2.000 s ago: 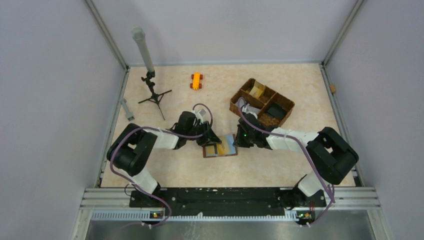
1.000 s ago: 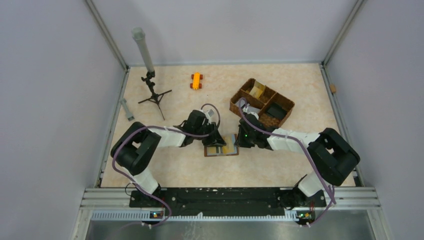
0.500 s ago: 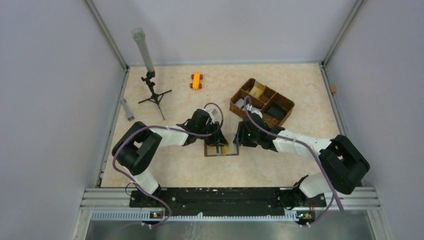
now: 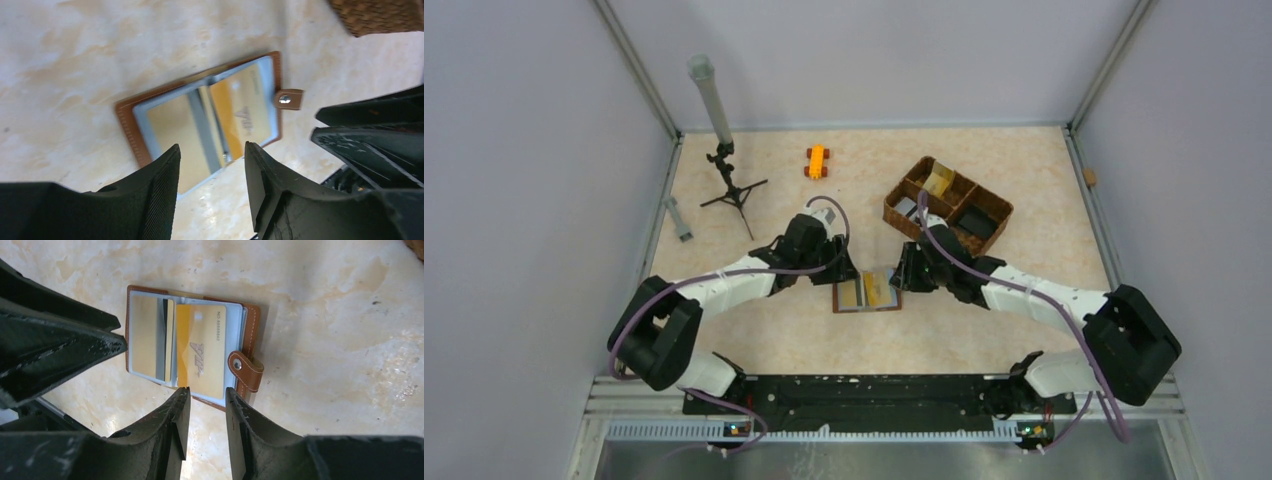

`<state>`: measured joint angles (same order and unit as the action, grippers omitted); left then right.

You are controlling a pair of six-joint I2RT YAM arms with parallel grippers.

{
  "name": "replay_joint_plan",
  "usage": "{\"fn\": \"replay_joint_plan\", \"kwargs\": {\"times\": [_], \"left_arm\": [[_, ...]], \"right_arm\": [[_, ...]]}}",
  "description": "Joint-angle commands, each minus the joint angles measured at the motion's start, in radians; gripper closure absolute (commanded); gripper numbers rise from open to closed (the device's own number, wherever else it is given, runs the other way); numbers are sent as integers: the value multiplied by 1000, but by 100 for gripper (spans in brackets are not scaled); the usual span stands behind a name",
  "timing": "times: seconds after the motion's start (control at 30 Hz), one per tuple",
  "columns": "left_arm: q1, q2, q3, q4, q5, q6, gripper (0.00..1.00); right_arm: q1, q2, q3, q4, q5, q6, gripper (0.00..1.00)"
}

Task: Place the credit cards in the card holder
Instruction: Insert the credit card into the card holder.

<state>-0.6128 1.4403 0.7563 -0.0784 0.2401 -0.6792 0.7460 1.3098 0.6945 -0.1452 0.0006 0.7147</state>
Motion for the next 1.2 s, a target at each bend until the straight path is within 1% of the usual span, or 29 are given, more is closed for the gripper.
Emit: {"fn": "replay_joint_plan", "kwargs": {"times": [0.0,0.1,0.2,0.33,0.4,0.6,0.83,1.03,1.17], "left_arm": [[32,-21,-61,-6,-17,5,47],[33,-17,-86,102,79,-47,51],[32,9,-93,216,147,-104,54],[24,58,-91,299,189,-154,56],[20,85,-84,313,199,-163,56],[0,150,-67,322,198,-184,57],[-13,216,-54,321,185,-192,55],[-20,245,-47,317,160,-192,55],[-26,253,-31,319,157,-196,56]], "right_arm": [[24,36,4,77,-67,-24,67],[29,65,11,75,-58,-16,70],[29,89,11,44,5,8,72],[30,104,11,3,78,35,81],[29,104,9,-10,91,38,81],[29,118,-1,-30,125,47,77],[29,155,-4,-24,152,52,71],[29,173,-7,-17,162,54,71],[29,180,-13,-15,162,52,74]]}}
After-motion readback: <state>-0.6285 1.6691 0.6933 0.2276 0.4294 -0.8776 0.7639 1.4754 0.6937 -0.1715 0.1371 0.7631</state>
